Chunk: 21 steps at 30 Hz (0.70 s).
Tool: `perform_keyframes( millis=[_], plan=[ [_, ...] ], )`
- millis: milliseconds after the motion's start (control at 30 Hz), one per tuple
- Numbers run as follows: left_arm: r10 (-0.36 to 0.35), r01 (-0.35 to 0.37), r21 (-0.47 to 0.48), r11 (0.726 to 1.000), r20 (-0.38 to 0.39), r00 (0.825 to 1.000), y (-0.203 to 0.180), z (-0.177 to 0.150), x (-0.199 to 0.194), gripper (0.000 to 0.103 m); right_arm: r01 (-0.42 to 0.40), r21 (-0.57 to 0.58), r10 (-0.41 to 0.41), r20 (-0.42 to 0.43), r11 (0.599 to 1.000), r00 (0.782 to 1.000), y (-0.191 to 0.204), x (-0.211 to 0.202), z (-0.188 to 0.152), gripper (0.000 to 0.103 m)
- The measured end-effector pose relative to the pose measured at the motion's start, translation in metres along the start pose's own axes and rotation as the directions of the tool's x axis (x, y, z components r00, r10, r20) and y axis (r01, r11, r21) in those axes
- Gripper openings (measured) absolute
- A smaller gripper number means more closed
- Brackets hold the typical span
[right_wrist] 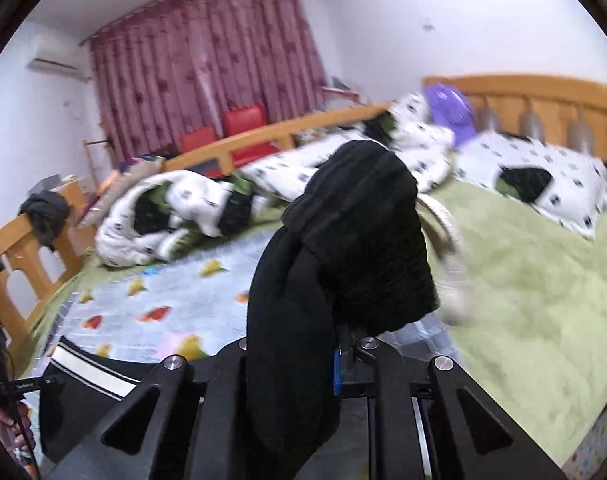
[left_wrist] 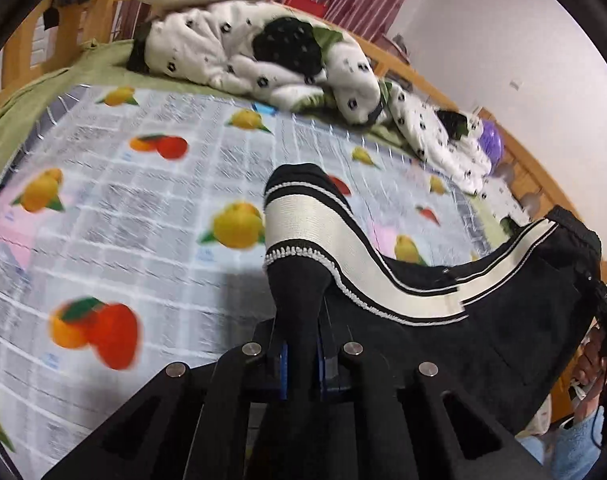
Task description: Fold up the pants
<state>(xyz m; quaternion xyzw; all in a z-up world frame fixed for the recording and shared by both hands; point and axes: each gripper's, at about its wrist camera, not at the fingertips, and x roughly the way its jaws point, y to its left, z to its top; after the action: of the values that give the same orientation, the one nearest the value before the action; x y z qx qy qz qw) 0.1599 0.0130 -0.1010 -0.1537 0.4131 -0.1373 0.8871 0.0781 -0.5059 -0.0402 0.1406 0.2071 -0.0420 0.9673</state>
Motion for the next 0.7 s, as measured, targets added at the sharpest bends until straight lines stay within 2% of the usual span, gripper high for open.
perform_keyframes(
  millis=[33, 167, 200, 300, 400, 467, 500, 533, 567, 633, 667, 700],
  plan=[
    [0.012, -0.012, 0.002, 1.0, 0.002, 1.0, 0.009, 0.003, -0.006, 0.01, -0.026, -0.008, 0.026, 0.009, 1.0, 1.0, 0.015, -0.004, 0.004, 0.017],
    [0.133, -0.134, 0.042, 0.99, 0.019, 0.991, 0.061, 0.013, -0.035, 0.01, -0.126, 0.003, 0.126, 0.004, 0.992, 0.992, 0.054, -0.006, 0.004, 0.017],
    [0.182, -0.183, 0.053, 0.982, 0.024, 0.983, 0.081, 0.017, -0.041, 0.01, -0.154, 0.015, 0.154, -0.014, 0.988, 0.988, 0.064, 0.0, -0.002, 0.017],
    [0.263, -0.263, 0.054, 0.963, 0.017, 0.965, 0.121, 0.022, -0.047, 0.01, -0.183, 0.014, 0.183, -0.104, 0.983, 0.978, 0.093, 0.032, -0.029, 0.016],
    [0.288, -0.287, 0.032, 0.957, -0.013, 0.958, 0.152, 0.021, -0.039, 0.011, -0.151, -0.013, 0.145, -0.206, 0.988, 0.968, 0.106, 0.065, -0.058, 0.016],
    [0.276, -0.275, 0.022, 0.961, -0.039, 0.96, 0.163, 0.017, -0.029, 0.013, -0.071, -0.036, 0.058, -0.287, 0.997, 0.956, 0.097, 0.09, -0.081, 0.018],
    [0.276, -0.275, 0.019, 0.961, -0.045, 0.96, 0.166, 0.013, -0.023, 0.014, -0.028, -0.048, 0.011, -0.329, 0.998, 0.944, 0.09, 0.097, -0.09, 0.021],
    [0.28, -0.279, 0.021, 0.96, -0.046, 0.959, 0.167, 0.01, -0.02, 0.016, 0.009, -0.071, -0.036, -0.382, 0.997, 0.923, 0.083, 0.107, -0.097, 0.023],
    [0.295, -0.294, 0.022, 0.956, -0.05, 0.954, 0.167, 0.008, -0.016, 0.019, 0.028, -0.081, -0.06, -0.429, 0.996, 0.901, 0.076, 0.116, -0.105, 0.024],
    [0.346, -0.345, 0.03, 0.938, -0.063, 0.936, 0.166, 0.008, -0.011, 0.034, 0.025, -0.065, -0.054, -0.502, 0.998, 0.863, 0.063, 0.125, -0.119, 0.029],
    [0.375, -0.373, 0.041, 0.927, -0.067, 0.925, 0.165, 0.007, -0.011, 0.047, 0.024, -0.053, -0.048, -0.518, 0.998, 0.854, 0.057, 0.126, -0.122, 0.031],
    [0.409, -0.407, 0.052, 0.912, -0.056, 0.911, 0.163, 0.007, -0.014, 0.055, 0.022, -0.047, -0.043, -0.522, 0.999, 0.852, 0.054, 0.122, -0.124, 0.034]
  ],
)
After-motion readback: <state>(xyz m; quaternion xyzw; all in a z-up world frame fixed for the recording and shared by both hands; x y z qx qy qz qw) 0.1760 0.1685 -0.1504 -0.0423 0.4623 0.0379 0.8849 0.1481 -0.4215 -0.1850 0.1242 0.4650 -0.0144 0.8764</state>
